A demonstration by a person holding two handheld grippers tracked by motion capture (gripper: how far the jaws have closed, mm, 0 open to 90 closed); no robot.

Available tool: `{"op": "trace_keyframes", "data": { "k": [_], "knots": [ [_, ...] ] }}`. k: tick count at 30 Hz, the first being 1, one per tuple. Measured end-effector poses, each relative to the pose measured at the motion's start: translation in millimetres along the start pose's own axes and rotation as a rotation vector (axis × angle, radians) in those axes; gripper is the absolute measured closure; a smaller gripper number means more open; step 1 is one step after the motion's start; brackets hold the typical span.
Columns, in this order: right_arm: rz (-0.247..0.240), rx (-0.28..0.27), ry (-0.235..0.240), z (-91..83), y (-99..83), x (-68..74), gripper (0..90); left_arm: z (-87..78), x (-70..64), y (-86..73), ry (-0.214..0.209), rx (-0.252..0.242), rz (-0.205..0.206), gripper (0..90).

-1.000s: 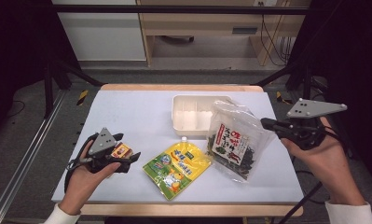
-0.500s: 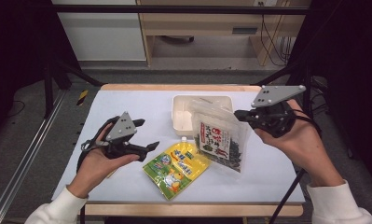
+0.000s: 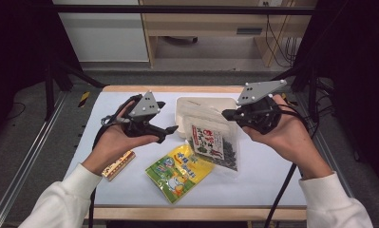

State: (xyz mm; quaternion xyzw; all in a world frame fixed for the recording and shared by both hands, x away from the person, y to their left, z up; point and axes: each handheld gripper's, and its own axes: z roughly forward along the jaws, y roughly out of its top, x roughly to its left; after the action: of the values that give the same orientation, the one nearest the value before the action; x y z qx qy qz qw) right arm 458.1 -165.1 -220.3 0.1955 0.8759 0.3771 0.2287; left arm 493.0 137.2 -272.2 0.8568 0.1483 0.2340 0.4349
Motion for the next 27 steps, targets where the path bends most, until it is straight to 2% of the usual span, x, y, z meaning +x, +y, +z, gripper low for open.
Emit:
{"op": "trace_keyframes", "data": {
  "k": [5,7,10,12,17,19,27],
  "knots": [
    [-0.009,-0.015,0.015,7.0,4.8,-0.8,90.0,3.1,4.8,7.2,-0.005,-0.017,0.015,19.8],
    [-0.012,-0.017,0.021,8.2,6.7,-0.4,90.0,2.4,5.4,9.0,0.002,-0.017,0.035,19.8],
    [-0.02,-0.017,0.03,10.9,10.1,0.2,90.0,3.6,5.5,9.9,0.001,-0.018,0.034,20.5],
    [-0.026,-0.02,0.034,13.2,13.1,0.8,90.0,8.1,5.7,12.0,0.007,-0.01,0.054,20.9],
    [-0.04,-0.016,0.047,17.6,19.3,5.5,90.0,15.5,7.4,15.6,-0.001,-0.016,0.061,21.1],
    [-0.047,-0.014,0.055,20.3,22.7,8.3,90.0,21.4,6.5,15.7,-0.014,0.006,0.089,21.4],
    [-0.045,-0.008,0.065,25.2,23.1,9.5,90.0,34.1,3.8,9.8,-0.043,0.04,0.096,24.3]
  ]
}}
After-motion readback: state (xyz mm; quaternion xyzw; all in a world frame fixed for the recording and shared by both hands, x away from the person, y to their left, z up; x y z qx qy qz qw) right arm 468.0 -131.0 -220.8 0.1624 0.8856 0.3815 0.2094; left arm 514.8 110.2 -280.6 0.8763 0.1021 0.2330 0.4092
